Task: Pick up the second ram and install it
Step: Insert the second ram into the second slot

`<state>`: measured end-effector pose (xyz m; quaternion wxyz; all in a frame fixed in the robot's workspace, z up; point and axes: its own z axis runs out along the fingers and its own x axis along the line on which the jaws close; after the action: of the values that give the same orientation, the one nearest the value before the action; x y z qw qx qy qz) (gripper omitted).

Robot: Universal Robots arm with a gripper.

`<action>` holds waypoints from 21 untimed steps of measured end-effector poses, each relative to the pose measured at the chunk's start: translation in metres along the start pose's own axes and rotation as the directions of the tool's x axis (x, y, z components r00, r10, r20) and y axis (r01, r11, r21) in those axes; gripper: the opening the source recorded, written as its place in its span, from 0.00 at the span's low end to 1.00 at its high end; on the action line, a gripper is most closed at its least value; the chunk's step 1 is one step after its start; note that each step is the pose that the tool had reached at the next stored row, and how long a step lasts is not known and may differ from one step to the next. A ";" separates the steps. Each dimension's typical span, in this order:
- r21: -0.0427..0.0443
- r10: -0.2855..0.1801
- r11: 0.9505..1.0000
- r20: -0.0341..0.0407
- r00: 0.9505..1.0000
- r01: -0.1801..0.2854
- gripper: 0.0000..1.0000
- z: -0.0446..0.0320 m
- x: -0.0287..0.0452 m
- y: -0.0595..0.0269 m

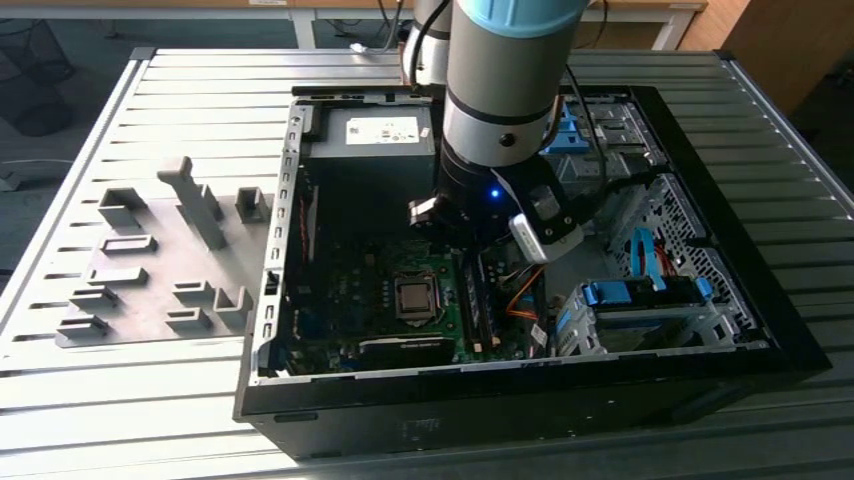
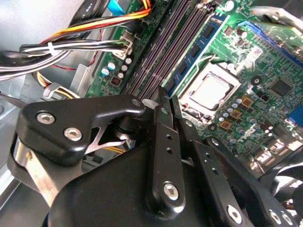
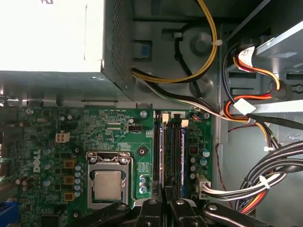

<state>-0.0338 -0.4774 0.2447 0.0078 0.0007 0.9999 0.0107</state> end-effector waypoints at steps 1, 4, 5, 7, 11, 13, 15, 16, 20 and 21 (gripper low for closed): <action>0.000 0.001 1.000 0.000 1.000 -0.001 0.14 0.0012 0.0000 -0.0001; 0.000 0.002 1.000 0.000 1.000 -0.002 0.14 0.0044 0.0000 -0.0002; 0.001 0.002 1.000 0.000 1.000 -0.002 0.14 0.0044 0.0000 -0.0002; 0.000 0.002 1.000 0.000 1.000 -0.002 0.14 0.0047 0.0000 -0.0002; 0.000 0.002 1.000 0.000 1.000 -0.002 0.14 0.0048 -0.0003 -0.0002; 0.000 0.002 1.000 0.000 1.000 -0.002 0.14 0.0056 -0.0007 -0.0002; 0.000 0.002 1.000 0.000 1.000 -0.002 0.14 0.0061 -0.0016 -0.0006; 0.000 0.003 1.000 0.000 1.000 -0.003 0.14 0.0064 -0.0020 -0.0010; 0.000 0.006 1.000 0.000 1.000 -0.006 0.14 0.0084 -0.0032 -0.0021; 0.001 0.007 1.000 0.000 1.000 -0.007 0.14 0.0091 -0.0031 -0.0024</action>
<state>-0.0306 -0.4796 0.2356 0.0078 0.0042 0.9999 0.0104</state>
